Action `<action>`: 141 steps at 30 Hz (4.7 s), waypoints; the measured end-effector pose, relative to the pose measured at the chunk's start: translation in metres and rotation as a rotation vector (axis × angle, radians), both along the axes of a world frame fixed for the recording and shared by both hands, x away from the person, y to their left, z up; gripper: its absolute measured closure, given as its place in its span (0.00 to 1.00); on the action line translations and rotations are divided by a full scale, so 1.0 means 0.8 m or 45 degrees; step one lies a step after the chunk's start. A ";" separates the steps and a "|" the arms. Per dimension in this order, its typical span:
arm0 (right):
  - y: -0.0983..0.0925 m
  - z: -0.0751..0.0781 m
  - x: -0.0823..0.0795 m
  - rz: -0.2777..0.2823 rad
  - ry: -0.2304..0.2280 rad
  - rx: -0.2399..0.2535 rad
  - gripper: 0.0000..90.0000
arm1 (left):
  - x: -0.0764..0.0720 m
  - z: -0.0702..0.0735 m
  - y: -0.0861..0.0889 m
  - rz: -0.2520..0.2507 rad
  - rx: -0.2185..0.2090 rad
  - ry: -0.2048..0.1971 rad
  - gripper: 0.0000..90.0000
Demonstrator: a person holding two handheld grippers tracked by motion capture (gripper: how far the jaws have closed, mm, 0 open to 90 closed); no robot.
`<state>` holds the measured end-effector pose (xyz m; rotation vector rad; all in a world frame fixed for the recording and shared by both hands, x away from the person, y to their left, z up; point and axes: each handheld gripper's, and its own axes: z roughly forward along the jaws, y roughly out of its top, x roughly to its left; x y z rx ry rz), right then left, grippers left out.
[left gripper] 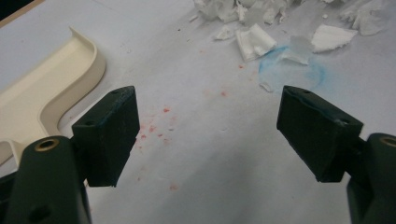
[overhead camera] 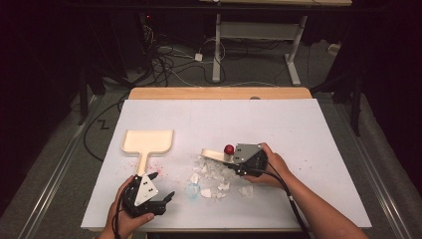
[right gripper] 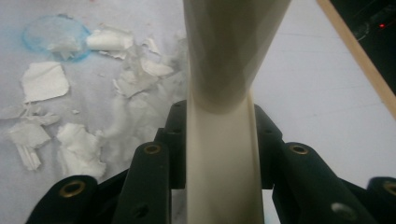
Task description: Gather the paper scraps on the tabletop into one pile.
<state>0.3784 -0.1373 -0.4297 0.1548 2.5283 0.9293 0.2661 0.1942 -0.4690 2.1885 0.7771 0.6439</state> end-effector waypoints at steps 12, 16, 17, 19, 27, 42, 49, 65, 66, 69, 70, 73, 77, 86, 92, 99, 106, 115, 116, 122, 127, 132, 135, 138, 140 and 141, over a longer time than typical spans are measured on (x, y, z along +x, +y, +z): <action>-0.040 0.040 0.004 -0.135 -0.044 0.183 0.75 | -0.001 0.002 -0.001 0.004 0.006 -0.011 0.23; -0.047 0.055 -0.009 -0.137 0.009 0.254 0.75 | -0.001 0.005 0.005 0.027 -0.010 -0.029 0.23; -0.047 0.058 -0.013 -0.133 0.014 0.255 0.75 | -0.001 0.006 0.007 0.033 -0.014 -0.030 0.23; -0.046 0.063 -0.022 -0.134 0.016 0.264 0.75 | -0.001 0.007 0.010 0.048 -0.019 -0.039 0.23; -0.034 0.065 -0.057 -0.044 0.189 0.347 0.76 | -0.001 0.013 0.025 0.095 -0.106 -0.062 0.23; 0.039 0.011 -0.086 0.142 0.471 0.170 0.76 | 0.000 0.015 0.031 0.133 -0.113 -0.076 0.23; 0.037 0.006 -0.062 0.056 0.479 0.166 0.75 | 0.000 0.014 0.029 0.119 -0.100 -0.070 0.23; 0.006 0.020 -0.036 -0.105 0.395 0.215 0.75 | 0.000 0.011 0.022 0.064 -0.066 -0.051 0.23; 0.005 0.022 -0.037 -0.094 0.395 0.226 0.75 | 0.001 0.012 0.022 0.058 -0.058 -0.070 0.23; 0.003 0.032 -0.044 -0.088 0.375 0.253 0.75 | 0.001 0.013 0.023 0.058 -0.057 -0.072 0.23; 0.001 0.037 -0.046 -0.084 0.367 0.269 0.75 | 0.001 0.013 0.023 0.059 -0.055 -0.072 0.23; -0.009 0.053 -0.054 -0.075 0.337 0.303 0.75 | 0.001 0.013 0.023 0.059 -0.055 -0.073 0.23; -0.032 0.071 -0.065 -0.088 0.280 0.311 0.75 | 0.001 0.013 0.023 0.061 -0.053 -0.075 0.23; -0.113 0.080 -0.087 -0.178 0.261 0.240 0.75 | 0.002 0.011 0.020 0.058 -0.038 -0.065 0.23; -0.161 0.067 -0.100 -0.244 0.305 0.181 0.75 | 0.002 0.011 0.017 0.039 -0.033 -0.057 0.24; -0.182 0.043 -0.108 -0.245 0.407 0.112 0.75 | 0.004 0.009 0.011 0.024 -0.019 -0.028 0.24; -0.155 0.027 -0.103 -0.205 0.414 0.080 0.75 | 0.004 0.008 0.009 0.013 -0.012 -0.023 0.24; -0.096 0.018 -0.072 -0.239 0.345 0.124 0.76 | 0.005 0.006 0.008 0.008 0.003 -0.012 0.24; -0.090 0.019 -0.069 -0.232 0.329 0.127 0.76 | 0.005 0.005 0.009 0.008 0.003 -0.010 0.24; -0.067 0.027 -0.059 -0.218 0.288 0.162 0.76 | 0.004 0.003 0.007 -0.003 0.018 -0.002 0.24; -0.088 0.044 -0.063 -0.246 0.264 0.224 0.75 | 0.002 0.003 0.010 0.000 0.012 -0.007 0.24; -0.127 0.068 -0.071 -0.344 0.210 0.339 0.75 | 0.001 0.004 0.008 0.000 0.015 -0.014 0.24; -0.148 0.072 -0.078 -0.445 0.168 0.339 0.75 | 0.001 0.004 0.006 -0.004 0.024 -0.014 0.24; -0.167 0.068 -0.083 -0.545 0.161 0.310 0.75 | 0.002 0.004 0.004 -0.010 0.024 -0.011 0.24; -0.180 0.067 -0.088 -0.567 0.165 0.283 0.75 | 0.002 0.003 0.003 -0.016 0.035 -0.008 0.24; -0.188 0.068 -0.091 -0.558 0.179 0.274 0.75 | 0.002 0.003 0.003 -0.019 0.036 -0.006 0.24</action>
